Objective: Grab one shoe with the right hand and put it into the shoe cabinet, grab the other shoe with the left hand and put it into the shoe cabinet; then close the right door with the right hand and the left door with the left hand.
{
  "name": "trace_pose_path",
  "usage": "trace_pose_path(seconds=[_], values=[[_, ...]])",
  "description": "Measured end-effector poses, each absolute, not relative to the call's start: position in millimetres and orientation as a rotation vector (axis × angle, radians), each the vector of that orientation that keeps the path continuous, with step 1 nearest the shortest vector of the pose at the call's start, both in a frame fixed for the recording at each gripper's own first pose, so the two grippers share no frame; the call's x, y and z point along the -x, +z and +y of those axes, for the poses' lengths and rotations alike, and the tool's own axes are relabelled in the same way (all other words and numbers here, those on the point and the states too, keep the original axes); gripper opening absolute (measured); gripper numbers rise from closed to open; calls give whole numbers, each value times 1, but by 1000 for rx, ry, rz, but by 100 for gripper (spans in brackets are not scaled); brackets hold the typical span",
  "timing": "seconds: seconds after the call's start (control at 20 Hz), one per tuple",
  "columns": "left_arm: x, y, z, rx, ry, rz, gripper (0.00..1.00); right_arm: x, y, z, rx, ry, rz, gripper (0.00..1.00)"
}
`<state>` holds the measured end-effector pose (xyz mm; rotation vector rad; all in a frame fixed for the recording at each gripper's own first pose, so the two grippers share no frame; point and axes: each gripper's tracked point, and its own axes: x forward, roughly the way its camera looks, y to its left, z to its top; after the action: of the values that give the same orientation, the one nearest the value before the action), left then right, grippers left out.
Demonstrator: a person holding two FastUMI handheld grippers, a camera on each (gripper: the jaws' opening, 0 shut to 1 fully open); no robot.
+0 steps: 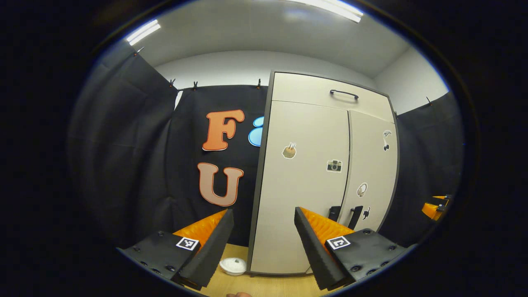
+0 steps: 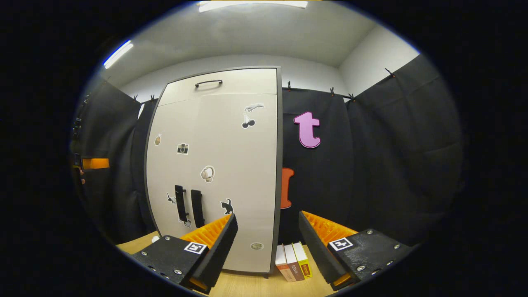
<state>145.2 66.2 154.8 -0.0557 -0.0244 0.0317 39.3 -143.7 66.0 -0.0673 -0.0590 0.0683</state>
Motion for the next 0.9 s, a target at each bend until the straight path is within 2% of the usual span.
trace_pose_path(seconds=[0.35, 0.5, 0.55, 0.8, 0.9], values=[[-143, 156, 65, 71, 29, -30, 94, -39, 64, -150, 64, 71, -51, 92], [-143, 159, 61, 69, 26, -33, 97, -38, 65, -153, 60, 74, -52, 92], [-142, 160, 60, 69, 27, -34, 94, -38, 66, -155, 60, 73, -53, 92], [-137, 167, 54, 61, 36, -46, 99, -38, 70, -162, 60, 79, -61, 92], [-134, 171, 54, 55, 45, -54, 94, -38, 72, -164, 55, 84, -66, 92]])
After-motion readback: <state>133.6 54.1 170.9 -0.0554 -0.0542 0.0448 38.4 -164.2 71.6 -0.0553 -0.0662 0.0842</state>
